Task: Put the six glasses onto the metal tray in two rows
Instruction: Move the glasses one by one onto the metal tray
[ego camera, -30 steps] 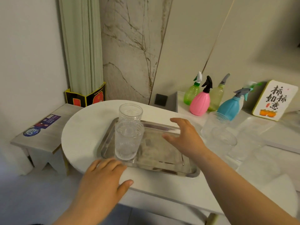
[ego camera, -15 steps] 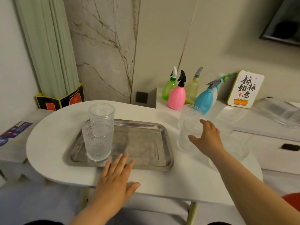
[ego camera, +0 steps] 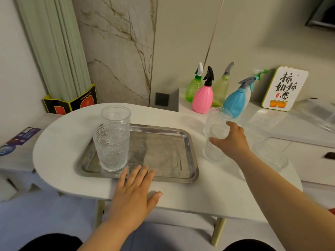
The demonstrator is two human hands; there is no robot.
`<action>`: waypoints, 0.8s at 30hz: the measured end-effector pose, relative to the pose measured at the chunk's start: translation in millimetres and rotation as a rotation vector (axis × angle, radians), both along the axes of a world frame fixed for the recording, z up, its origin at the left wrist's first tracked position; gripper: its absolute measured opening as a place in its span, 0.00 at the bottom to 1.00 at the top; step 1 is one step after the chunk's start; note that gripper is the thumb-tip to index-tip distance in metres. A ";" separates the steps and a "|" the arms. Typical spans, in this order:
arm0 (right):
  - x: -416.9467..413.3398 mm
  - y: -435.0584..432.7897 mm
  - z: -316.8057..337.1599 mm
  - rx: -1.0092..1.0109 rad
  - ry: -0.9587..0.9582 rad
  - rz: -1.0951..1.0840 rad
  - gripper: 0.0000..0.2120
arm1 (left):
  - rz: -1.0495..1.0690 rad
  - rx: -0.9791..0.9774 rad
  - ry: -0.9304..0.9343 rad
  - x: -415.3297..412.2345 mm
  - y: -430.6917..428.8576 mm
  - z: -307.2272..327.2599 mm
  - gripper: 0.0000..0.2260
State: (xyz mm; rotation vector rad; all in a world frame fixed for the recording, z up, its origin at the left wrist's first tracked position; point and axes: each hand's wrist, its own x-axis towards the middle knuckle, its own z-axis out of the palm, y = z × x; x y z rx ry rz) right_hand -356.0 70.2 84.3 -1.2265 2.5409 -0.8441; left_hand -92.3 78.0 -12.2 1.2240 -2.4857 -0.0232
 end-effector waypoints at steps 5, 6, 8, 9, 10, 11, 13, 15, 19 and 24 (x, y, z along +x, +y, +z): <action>-0.3 1.8 4.7 -0.025 -0.063 0.035 0.39 | -0.016 0.007 0.027 1.9 0.2 3.4 0.38; 1.6 2.4 6.2 -0.039 -0.050 0.038 0.38 | -0.017 0.007 0.037 2.6 -0.2 4.7 0.38; 8.4 3.0 11.6 -0.090 0.025 0.033 0.37 | -0.010 0.013 0.047 4.3 -1.7 6.5 0.36; 13.1 2.4 15.9 -0.128 0.073 0.035 0.36 | -0.004 0.014 0.061 5.3 -2.9 6.9 0.34; 18.5 0.7 21.3 -0.167 0.113 0.050 0.35 | 0.001 0.010 0.081 6.3 -4.2 6.8 0.30; 23.8 -2.1 27.3 -0.197 0.130 0.075 0.35 | 0.006 0.000 0.099 7.3 -5.6 6.2 0.28; 35.1 -10.4 39.0 -0.218 0.093 0.140 0.36 | 0.013 -0.020 0.112 8.9 -7.4 4.7 0.26; 47.4 -21.5 46.1 -0.227 0.030 0.213 0.36 | 0.013 -0.062 0.116 11.1 -8.9 3.4 0.26; 78.9 -49.2 42.3 -0.221 -0.028 0.347 0.37 | -0.011 -0.182 0.115 17.0 -12.2 -0.1 0.22; 110.5 -83.8 20.7 -0.165 -0.106 0.403 0.38 | -0.033 -0.162 0.097 23.3 -12.3 -0.8 0.30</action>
